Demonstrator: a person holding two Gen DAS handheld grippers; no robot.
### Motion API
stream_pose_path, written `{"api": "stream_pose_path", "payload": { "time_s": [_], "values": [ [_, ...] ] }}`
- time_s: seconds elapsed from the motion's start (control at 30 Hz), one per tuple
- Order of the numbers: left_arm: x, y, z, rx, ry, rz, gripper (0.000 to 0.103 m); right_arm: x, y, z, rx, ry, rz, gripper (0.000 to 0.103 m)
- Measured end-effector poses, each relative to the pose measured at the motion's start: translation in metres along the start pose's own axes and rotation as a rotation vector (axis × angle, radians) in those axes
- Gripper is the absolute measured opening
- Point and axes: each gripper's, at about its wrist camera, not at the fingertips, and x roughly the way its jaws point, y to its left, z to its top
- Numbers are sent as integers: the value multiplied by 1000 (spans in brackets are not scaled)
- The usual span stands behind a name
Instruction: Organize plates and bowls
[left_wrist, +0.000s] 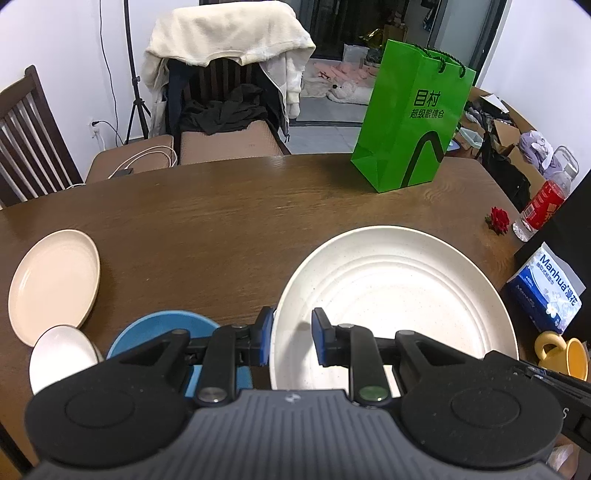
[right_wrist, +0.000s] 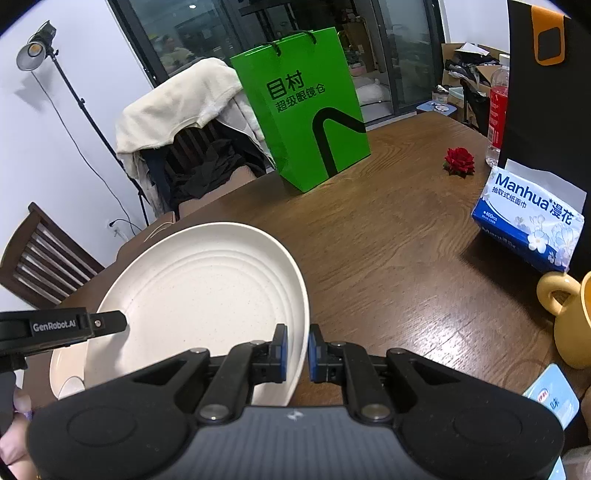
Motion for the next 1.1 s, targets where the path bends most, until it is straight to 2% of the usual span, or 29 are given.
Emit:
{"api": "stream_pose_path", "payload": {
  "time_s": [1.1],
  "values": [
    [-74,50,-62,-46,-33,22,23,-59,46,-64,-66,0,31,11]
  ]
}}
